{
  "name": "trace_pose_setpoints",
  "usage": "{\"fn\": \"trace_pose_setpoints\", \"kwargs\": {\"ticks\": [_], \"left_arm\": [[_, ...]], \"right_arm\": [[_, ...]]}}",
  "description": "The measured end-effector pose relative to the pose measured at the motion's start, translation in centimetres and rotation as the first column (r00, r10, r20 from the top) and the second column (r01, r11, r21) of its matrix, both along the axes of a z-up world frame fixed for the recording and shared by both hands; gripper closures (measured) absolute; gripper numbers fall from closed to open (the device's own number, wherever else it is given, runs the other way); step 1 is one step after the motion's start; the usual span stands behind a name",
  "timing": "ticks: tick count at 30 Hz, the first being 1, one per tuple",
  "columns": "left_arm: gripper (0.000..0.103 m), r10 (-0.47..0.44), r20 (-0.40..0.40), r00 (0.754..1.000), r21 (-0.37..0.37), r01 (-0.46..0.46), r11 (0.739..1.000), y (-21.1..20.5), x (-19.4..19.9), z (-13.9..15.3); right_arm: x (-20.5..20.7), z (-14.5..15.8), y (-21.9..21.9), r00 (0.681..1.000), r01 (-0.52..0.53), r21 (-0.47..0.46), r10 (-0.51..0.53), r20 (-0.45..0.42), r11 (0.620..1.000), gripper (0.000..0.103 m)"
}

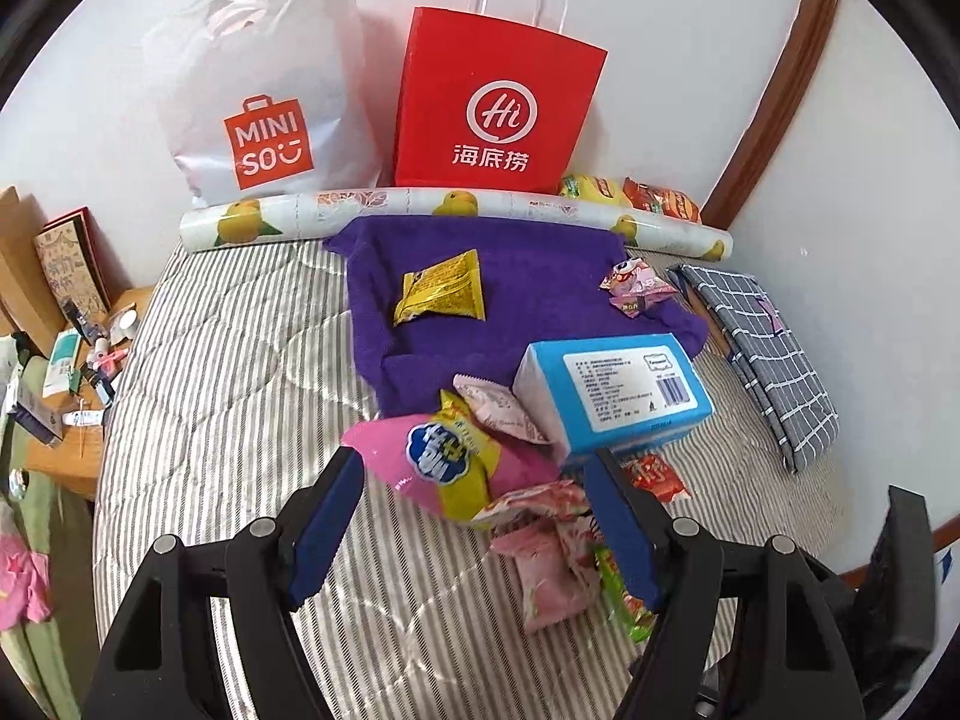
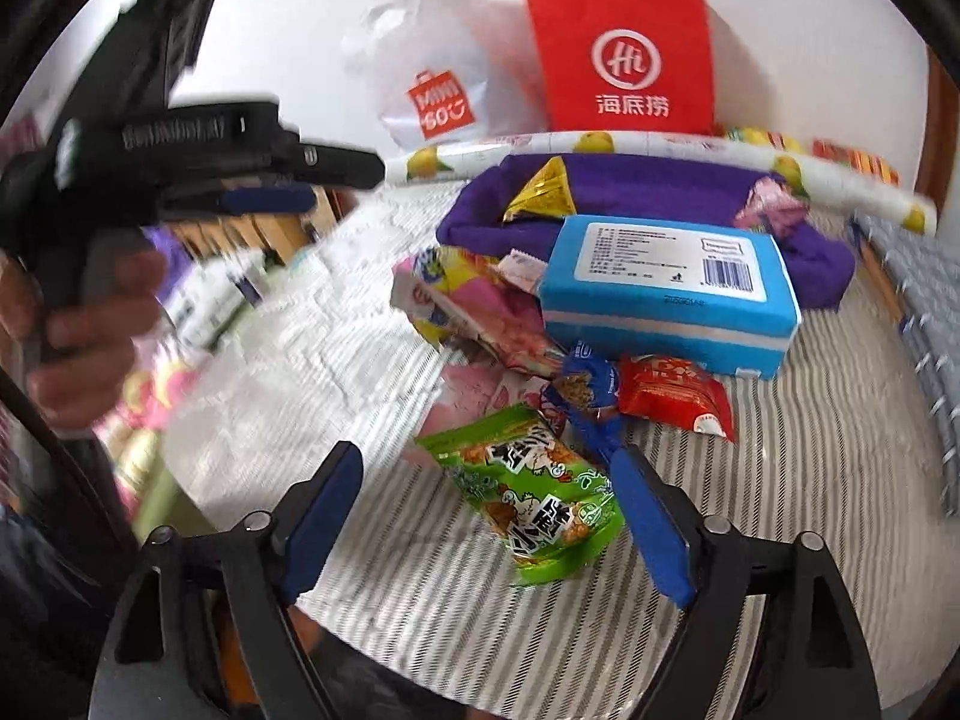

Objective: Organize snacks
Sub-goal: 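Grasp the green snack bag with the right tool while the left tool grasps the pink-and-yellow bag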

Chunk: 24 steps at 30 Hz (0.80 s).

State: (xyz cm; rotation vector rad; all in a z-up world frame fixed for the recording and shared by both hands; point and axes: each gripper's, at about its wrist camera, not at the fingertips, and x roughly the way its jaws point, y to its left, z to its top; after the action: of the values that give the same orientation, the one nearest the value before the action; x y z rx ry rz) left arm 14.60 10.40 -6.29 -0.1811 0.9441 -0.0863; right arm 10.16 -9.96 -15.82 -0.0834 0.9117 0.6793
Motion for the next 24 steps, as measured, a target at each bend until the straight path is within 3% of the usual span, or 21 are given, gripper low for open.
{"fn": "trace_pose_setpoints", "kwargs": {"ticks": [3, 7, 9, 10, 18, 24], "left_arm": [[0.029, 0.007, -0.011, 1.000, 0.008, -0.007, 1.000, 0.6, -0.5, -0.7], [0.029, 0.027, -0.034, 0.999, 0.017, -0.026, 1.000, 1.4, -1.1, -1.7], [0.029, 0.045, -0.047, 0.998, 0.018, -0.045, 0.999, 1.9, -1.3, -2.4], [0.029, 0.050, -0.052, 0.997, 0.016, -0.050, 0.999, 2.1, -1.4, -2.8], [0.029, 0.052, -0.080, 0.995, -0.004, -0.052, 0.999, 1.8, -1.3, -5.9], [0.029, 0.067, -0.058, 0.996, -0.095, -0.072, 0.993, 2.2, 0.3, -6.3]], "right_arm": [[-0.1, -1.3, 1.3, 0.999, 0.001, -0.109, 0.004, 0.047, 0.994, 0.018], [0.5, -3.0, 1.9, 0.999, 0.014, -0.170, -0.005, 0.050, 0.985, 0.021], [0.8, -3.6, 1.8, 0.999, 0.030, -0.189, -0.021, 0.048, 0.982, 0.038], [1.0, -3.9, 1.6, 0.999, 0.034, -0.190, -0.027, 0.037, 0.981, 0.054], [0.1, -2.7, -2.0, 0.994, 0.090, -0.119, -0.081, 0.075, 0.989, 0.057], [1.1, -1.2, -6.3, 0.975, 0.202, -0.049, -0.195, 0.110, 0.978, 0.057]]}}
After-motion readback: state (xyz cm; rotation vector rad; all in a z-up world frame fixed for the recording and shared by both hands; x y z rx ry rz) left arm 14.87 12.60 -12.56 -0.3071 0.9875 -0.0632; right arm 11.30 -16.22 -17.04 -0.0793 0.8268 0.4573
